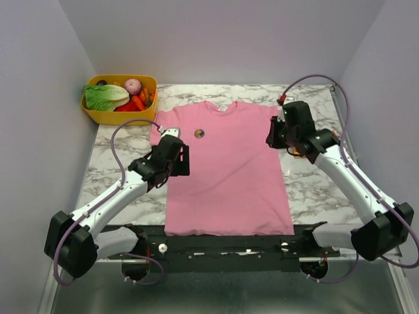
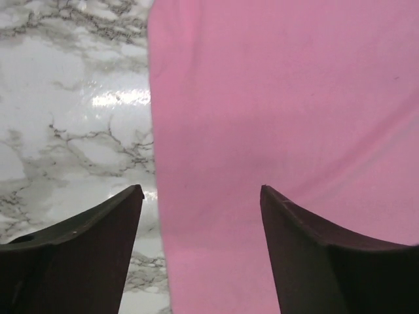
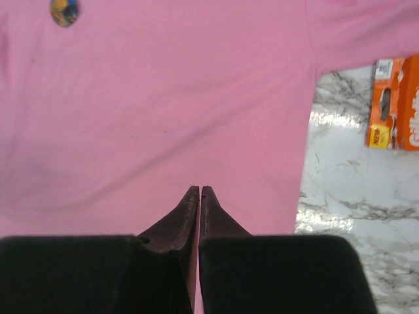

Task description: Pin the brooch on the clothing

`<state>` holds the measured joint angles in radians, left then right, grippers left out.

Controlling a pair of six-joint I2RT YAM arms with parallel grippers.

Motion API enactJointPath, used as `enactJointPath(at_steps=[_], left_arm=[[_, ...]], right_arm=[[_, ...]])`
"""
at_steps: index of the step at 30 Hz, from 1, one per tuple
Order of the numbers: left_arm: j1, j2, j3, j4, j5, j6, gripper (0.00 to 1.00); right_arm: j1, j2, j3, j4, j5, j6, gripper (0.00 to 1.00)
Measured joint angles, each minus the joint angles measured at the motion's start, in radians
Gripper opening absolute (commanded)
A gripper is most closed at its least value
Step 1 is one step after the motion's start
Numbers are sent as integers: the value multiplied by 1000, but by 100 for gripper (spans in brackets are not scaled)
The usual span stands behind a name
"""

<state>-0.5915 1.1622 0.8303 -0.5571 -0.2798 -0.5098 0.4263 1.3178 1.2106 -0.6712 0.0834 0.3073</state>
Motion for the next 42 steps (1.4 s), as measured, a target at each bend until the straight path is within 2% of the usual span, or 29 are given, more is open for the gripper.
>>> enactJointPath(at_steps=[1, 2, 4, 8, 13, 26, 33, 42], left_arm=[[0, -17, 1, 20, 10, 8, 93], [0, -34, 2, 39, 25, 14, 95], [0, -62, 2, 81, 56, 28, 99], [0, -118, 2, 175, 113, 50, 99], [0, -204, -13, 298, 159, 58, 99], [0, -413, -113, 539, 145, 64, 99], [0, -469, -183, 609, 110, 77, 99], [0, -463, -193, 636, 103, 84, 99]], right_arm=[[0, -29, 0, 11, -8, -3, 35], [0, -60, -2, 26, -15, -13, 45], [0, -131, -20, 71, -48, -30, 57], [0, -287, -89, 174, -119, -59, 83], [0, -441, -177, 295, -186, -78, 99], [0, -612, -277, 549, -322, -92, 100], [0, -615, -283, 599, -339, -103, 100], [0, -571, -285, 611, -340, -116, 100]])
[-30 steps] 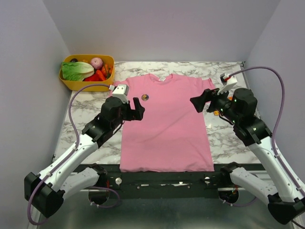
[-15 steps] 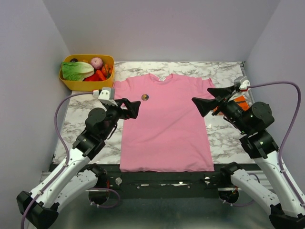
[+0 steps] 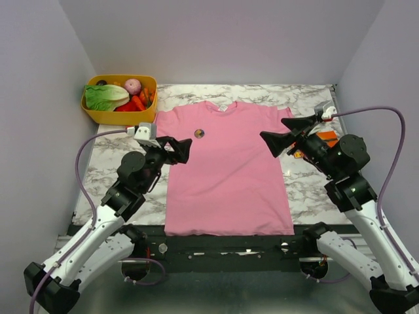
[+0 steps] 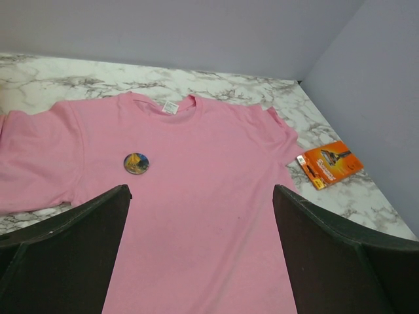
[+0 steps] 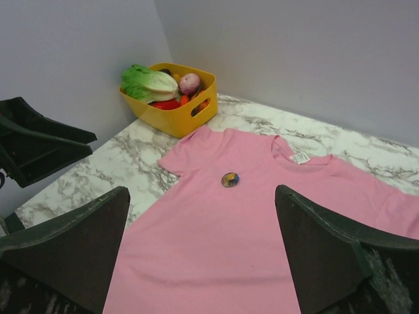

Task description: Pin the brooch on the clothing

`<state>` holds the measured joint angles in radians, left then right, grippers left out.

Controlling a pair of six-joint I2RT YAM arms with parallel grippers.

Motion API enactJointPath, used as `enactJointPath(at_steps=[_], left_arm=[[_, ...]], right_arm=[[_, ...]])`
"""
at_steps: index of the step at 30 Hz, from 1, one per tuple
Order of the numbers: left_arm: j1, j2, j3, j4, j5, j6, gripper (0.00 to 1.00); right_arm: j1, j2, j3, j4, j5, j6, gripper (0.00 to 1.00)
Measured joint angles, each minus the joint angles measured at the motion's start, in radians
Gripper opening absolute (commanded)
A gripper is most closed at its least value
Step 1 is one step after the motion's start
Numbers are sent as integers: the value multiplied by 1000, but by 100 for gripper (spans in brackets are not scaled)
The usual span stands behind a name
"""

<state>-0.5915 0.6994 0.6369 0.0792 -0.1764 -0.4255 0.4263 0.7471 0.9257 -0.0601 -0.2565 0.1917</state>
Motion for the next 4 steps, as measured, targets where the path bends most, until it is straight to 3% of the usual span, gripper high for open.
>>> enactJointPath(at_steps=[4], left_arm=[[0, 21, 0, 2, 1, 3, 99]], right_arm=[[0, 4, -1, 2, 0, -3, 100]])
